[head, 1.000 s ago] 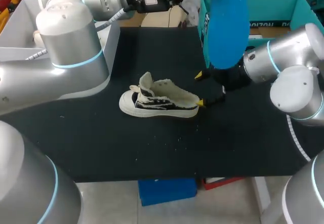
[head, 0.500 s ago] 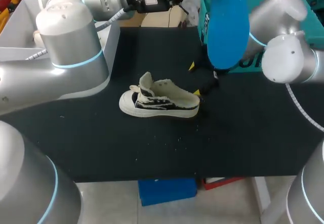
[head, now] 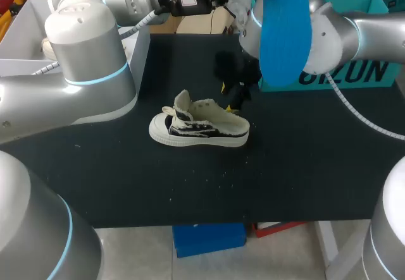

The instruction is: Take the shoe out of the shoebox, open the shoe tongue, remove and reinsert the insole, then place the shoe into the shoebox

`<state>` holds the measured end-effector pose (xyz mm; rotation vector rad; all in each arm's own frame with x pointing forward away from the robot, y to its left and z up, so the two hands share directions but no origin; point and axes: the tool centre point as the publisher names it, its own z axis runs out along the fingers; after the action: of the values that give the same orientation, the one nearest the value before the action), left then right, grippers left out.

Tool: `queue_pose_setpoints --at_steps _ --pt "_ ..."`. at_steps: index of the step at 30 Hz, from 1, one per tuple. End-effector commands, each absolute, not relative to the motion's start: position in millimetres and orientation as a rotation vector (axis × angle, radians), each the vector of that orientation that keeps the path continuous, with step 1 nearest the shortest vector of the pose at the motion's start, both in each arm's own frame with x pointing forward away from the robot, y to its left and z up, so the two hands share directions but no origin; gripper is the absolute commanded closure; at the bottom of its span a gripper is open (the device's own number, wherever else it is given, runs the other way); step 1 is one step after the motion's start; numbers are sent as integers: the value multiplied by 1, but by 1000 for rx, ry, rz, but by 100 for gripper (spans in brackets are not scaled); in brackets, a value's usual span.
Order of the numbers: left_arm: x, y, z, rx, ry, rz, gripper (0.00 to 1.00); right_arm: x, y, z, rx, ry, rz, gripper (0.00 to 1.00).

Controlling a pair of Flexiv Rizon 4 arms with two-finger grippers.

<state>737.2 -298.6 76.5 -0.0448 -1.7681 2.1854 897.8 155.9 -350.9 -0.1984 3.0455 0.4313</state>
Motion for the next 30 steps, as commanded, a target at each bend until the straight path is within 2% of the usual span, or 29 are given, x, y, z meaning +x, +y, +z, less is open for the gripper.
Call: queue_pose_setpoints --at_steps 1,7,26,28,29,30 --pt "736 -300 76 -41 -1771 2188 100 899 170 -356 -184 3075 111 42" --pt "736 -300 76 -41 -1771 2188 100 901 184 -361 -183 3089 86 50" --pt "736 -300 76 -41 -1771 2188 100 889 200 -401 -157 3155 94 54" --pt "736 -300 76 -41 -1771 2188 100 889 200 -404 -159 3157 104 57" --pt "736 -300 76 -41 -1771 2188 100 889 200 -405 -160 3157 105 62" --pt "736 -300 76 -41 -1771 2188 100 890 200 -405 -173 3155 101 74"
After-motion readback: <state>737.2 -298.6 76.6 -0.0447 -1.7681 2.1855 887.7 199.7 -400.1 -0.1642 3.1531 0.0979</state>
